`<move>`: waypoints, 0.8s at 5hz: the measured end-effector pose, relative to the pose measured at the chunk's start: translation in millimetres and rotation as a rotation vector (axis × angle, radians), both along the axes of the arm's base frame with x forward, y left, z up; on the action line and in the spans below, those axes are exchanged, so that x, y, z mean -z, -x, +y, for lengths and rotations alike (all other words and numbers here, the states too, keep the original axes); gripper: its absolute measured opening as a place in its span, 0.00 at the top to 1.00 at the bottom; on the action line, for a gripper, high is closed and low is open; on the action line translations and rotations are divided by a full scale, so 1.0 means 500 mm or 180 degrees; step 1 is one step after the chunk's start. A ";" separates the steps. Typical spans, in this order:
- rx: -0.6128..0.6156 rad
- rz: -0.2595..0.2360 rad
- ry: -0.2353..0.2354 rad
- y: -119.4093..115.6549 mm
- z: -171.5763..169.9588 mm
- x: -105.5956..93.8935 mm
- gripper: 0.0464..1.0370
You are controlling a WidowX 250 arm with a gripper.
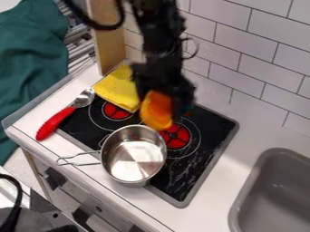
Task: Move the orange from the silver pot to the right corner of the stove
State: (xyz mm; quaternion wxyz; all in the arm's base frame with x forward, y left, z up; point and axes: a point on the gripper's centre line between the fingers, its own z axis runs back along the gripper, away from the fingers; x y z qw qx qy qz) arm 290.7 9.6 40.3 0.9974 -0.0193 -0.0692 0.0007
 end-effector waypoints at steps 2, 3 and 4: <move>0.0228 0.0135 0.0185 -0.096 -0.058 0.037 0.21; 0.0227 0.0415 0.0317 -0.086 -0.069 0.104 0.21; 0.0240 0.0562 0.0435 -0.094 -0.061 0.158 0.21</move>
